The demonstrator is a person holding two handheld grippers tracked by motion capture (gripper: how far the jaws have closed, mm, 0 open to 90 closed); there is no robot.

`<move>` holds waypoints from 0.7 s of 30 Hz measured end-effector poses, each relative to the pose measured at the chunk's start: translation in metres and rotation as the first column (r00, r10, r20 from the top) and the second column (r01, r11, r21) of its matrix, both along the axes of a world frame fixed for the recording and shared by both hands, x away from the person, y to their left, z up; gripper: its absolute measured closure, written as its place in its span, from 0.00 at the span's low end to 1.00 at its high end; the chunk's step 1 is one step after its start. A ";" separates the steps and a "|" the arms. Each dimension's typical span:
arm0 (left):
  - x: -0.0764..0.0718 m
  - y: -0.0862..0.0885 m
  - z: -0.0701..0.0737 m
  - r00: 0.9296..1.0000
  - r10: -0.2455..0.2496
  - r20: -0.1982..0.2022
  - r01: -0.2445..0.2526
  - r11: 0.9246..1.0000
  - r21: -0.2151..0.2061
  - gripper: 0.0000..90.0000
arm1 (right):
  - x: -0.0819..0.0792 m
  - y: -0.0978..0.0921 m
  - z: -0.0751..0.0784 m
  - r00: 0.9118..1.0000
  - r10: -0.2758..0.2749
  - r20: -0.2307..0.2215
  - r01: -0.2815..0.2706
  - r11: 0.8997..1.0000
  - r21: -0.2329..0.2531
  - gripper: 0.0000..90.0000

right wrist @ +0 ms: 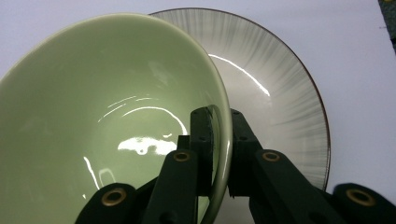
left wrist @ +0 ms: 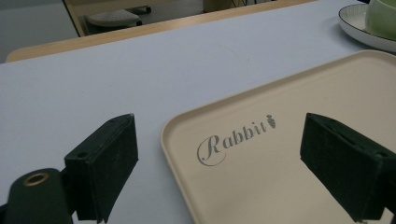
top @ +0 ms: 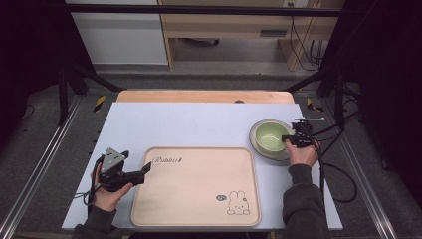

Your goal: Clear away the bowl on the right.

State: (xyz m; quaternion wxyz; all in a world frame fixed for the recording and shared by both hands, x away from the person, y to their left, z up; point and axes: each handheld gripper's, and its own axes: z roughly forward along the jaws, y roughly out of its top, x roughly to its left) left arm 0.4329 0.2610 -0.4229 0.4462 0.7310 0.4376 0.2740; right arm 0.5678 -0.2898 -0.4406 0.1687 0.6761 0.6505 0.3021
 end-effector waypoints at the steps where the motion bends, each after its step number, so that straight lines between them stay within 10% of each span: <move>1: 0.000 0.000 0.000 1.000 0.000 0.000 0.000 1.000 0.000 0.12 | 0.000 0.000 0.000 1.000 0.005 0.007 -0.005 1.000 -0.005 0.93; 21: -0.001 0.001 0.002 1.000 0.004 0.004 -0.004 1.000 -0.009 0.12 | -0.007 0.004 0.009 0.999 0.000 0.048 0.000 1.000 -0.003 0.92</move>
